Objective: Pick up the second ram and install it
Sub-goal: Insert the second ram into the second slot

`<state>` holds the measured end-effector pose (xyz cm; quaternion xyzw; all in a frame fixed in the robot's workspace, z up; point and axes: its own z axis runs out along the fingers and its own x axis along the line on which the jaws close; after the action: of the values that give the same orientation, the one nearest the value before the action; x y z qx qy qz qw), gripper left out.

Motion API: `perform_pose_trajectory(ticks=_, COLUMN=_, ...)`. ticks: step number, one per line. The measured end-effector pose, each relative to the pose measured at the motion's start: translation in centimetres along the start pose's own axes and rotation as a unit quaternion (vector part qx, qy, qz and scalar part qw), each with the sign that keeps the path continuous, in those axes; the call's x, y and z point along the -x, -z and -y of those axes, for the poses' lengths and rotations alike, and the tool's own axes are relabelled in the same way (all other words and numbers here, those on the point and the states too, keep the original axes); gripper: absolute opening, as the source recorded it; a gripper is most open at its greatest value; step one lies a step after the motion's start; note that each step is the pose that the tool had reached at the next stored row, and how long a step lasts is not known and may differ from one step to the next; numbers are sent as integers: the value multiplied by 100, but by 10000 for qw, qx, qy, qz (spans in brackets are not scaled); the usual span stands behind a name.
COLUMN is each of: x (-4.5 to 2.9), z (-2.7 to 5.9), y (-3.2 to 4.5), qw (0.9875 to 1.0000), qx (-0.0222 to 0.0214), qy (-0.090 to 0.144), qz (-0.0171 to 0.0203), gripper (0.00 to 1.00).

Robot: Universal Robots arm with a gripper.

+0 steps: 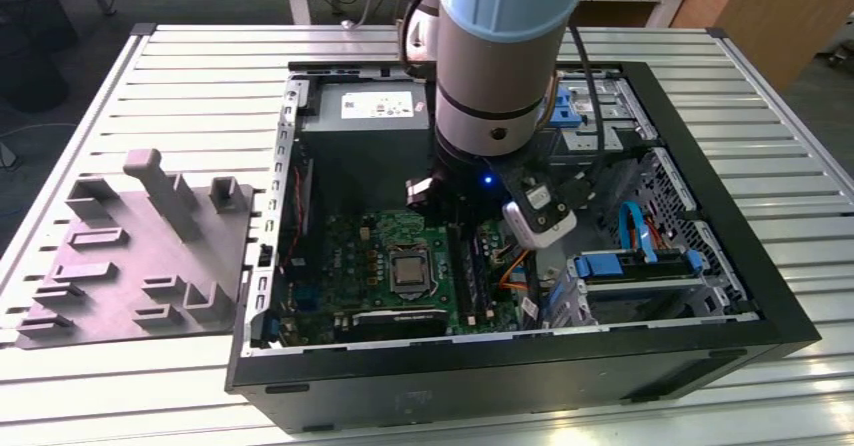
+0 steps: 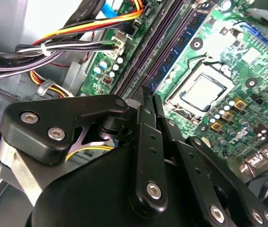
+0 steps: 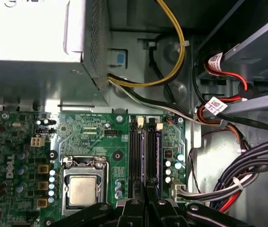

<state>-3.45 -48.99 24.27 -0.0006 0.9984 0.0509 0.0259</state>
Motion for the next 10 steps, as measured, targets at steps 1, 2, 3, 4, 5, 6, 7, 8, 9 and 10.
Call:
perform_pose_trajectory(ticks=1, x=-1, z=2, y=-16, qw=10000, qx=8, qy=0, qz=-1, gripper=14)
perform_pose_trajectory(ticks=2, x=-3, z=3, y=-29, qw=10000, qx=19, qy=0, qz=0, gripper=14)
perform_pose_trajectory(ticks=3, x=-6, z=5, y=-39, qw=10000, qx=31, qy=0, qz=0, gripper=14)
perform_pose_trajectory(ticks=4, x=-9, z=5, y=-51, qw=10000, qx=39, qy=-1, qz=1, gripper=14)
perform_pose_trajectory(ticks=5, x=-14, z=6, y=-62, qw=10000, qx=41, qy=-1, qz=1, gripper=14)
perform_pose_trajectory(ticks=6, x=-20, z=8, y=-70, qw=10000, qx=41, qy=-1, qz=1, gripper=14)
perform_pose_trajectory(ticks=7, x=-25, z=8, y=-76, qw=10000, qx=41, qy=-1, qz=1, gripper=14)
perform_pose_trajectory(ticks=8, x=-29, z=9, y=-83, qw=10000, qx=41, qy=-1, qz=1, gripper=14)
perform_pose_trajectory(ticks=9, x=-30, z=10, y=-89, qw=10000, qx=41, qy=-1, qz=1, gripper=14)
perform_pose_trajectory(ticks=10, x=-30, z=10, y=-92, qw=10000, qx=41, qy=-1, qz=0, gripper=14)
